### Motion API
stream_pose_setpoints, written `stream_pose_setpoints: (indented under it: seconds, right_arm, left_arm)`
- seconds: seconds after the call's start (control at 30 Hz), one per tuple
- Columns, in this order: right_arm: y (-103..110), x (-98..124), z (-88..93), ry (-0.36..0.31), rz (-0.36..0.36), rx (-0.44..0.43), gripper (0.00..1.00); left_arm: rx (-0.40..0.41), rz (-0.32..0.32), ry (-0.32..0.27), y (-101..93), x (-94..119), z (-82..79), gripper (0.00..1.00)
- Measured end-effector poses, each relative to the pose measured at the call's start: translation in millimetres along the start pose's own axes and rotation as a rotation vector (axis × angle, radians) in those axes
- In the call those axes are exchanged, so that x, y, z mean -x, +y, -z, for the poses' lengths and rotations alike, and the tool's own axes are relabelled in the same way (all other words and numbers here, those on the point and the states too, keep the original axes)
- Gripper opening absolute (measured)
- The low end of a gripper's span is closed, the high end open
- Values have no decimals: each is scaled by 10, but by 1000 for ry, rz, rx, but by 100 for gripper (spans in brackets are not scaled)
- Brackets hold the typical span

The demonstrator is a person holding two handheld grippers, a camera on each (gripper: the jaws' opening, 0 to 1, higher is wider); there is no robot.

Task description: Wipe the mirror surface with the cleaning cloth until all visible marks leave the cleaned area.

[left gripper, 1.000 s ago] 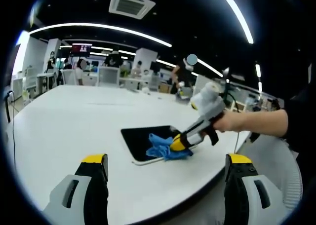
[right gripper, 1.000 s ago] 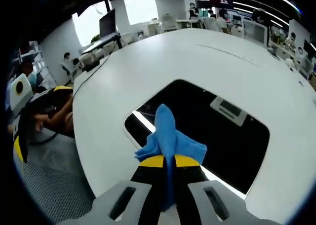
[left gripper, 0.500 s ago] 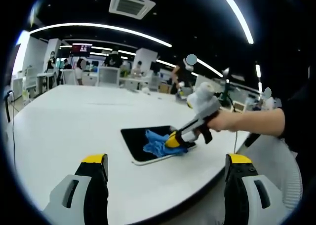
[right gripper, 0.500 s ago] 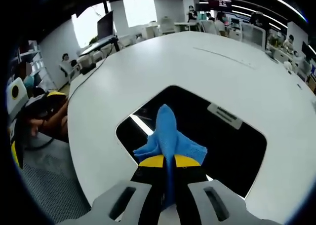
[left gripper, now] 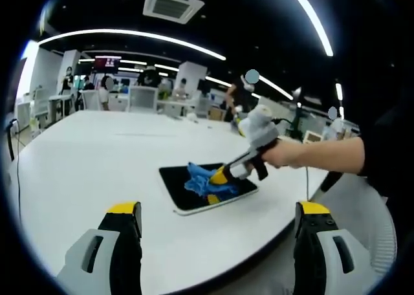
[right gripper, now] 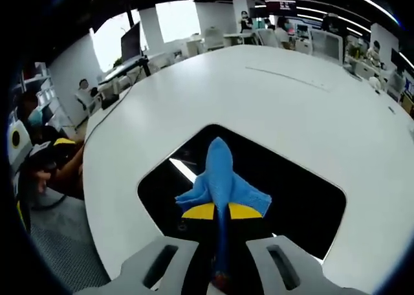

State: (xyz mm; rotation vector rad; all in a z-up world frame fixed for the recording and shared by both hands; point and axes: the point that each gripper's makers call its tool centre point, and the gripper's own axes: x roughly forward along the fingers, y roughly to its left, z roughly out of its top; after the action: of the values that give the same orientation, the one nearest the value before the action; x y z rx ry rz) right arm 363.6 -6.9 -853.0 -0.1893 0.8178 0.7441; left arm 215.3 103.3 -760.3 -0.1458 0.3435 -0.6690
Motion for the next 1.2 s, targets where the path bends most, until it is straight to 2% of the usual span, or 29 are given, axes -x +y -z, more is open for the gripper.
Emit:
stream_pose_setpoints:
  seconds: [0.83, 1.2]
  right_arm:
    - [-459, -245, -349, -32, 51, -32, 0]
    - [-512, -270, -379, -47, 43, -58, 0]
  left_arm:
    - [-1, -12, 3, 21, -3, 5, 99]
    - [-2, -15, 6, 24, -7, 10, 99]
